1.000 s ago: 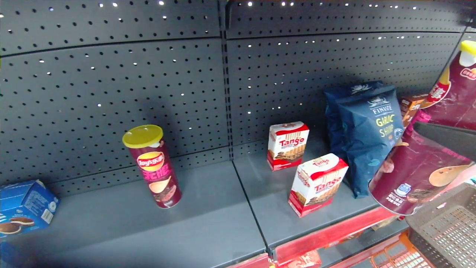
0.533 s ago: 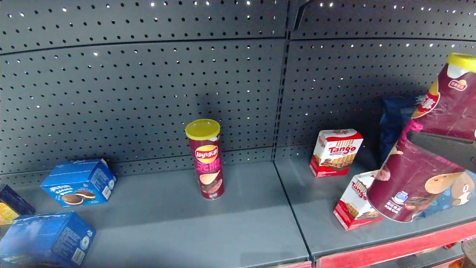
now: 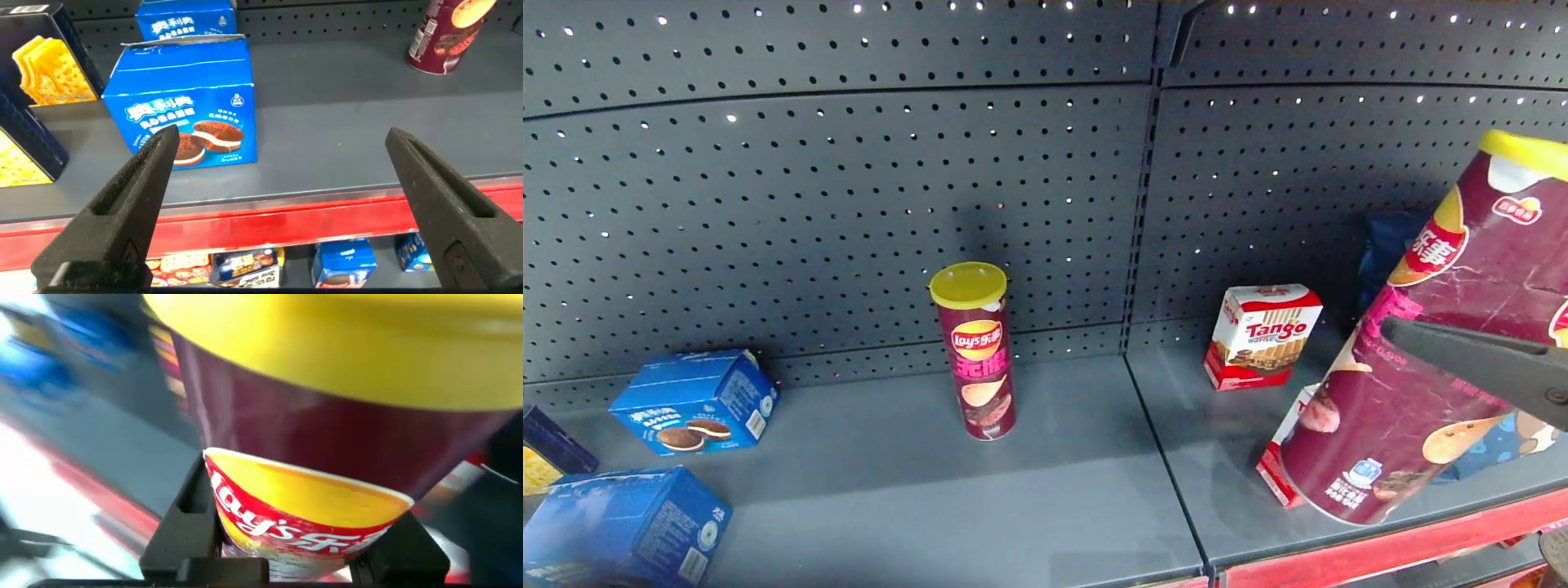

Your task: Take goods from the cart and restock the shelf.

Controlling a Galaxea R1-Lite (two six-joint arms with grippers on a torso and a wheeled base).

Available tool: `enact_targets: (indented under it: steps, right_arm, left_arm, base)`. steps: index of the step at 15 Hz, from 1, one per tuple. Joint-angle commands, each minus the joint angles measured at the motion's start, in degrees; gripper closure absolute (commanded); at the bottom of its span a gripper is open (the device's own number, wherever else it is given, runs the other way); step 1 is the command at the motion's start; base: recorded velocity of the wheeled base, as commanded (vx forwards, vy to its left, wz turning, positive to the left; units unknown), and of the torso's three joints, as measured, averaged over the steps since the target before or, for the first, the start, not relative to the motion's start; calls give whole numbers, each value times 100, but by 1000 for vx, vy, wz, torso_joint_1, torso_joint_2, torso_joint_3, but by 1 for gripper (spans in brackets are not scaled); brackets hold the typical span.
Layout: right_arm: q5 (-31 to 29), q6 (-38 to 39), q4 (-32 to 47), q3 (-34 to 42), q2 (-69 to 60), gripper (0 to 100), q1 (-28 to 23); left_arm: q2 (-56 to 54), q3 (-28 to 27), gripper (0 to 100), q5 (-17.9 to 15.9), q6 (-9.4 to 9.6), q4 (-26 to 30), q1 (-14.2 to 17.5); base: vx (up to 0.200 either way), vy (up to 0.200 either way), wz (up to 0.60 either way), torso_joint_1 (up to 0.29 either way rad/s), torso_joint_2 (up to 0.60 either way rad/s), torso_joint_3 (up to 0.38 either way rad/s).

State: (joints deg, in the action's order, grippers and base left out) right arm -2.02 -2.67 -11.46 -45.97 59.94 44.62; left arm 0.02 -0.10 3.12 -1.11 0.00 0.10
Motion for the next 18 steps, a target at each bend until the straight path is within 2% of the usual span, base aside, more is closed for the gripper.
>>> enact_targets:
  steps: [1,5,9,17,18]
  right_arm:
    - [299,170,-67,-61,158,100,109]
    - [396,74,-93,-307,343,100,29]
    - [580,47,-946,-351,800,100,21]
    - [589,82,-928,-395,1002,100,117]
    - [589,82,-902,-457,1064,100,117]
  left_arm:
    - [-2,1,0,4,-3,0,-1]
    - [-2,1,0,4,-3,0,-1]
    - [-2,1,0,4,5,0,-1]
    - [-2,1,0,4,-3,0,-1]
    - [-2,1,0,-48,49,0,-1]
  base:
    - [0,0,0,0,0,0]
    - [0,0,0,0,0,0]
    - [0,0,0,0,0,0]
    - [0,0,0,0,0,0]
    - [0,0,0,0,0,0]
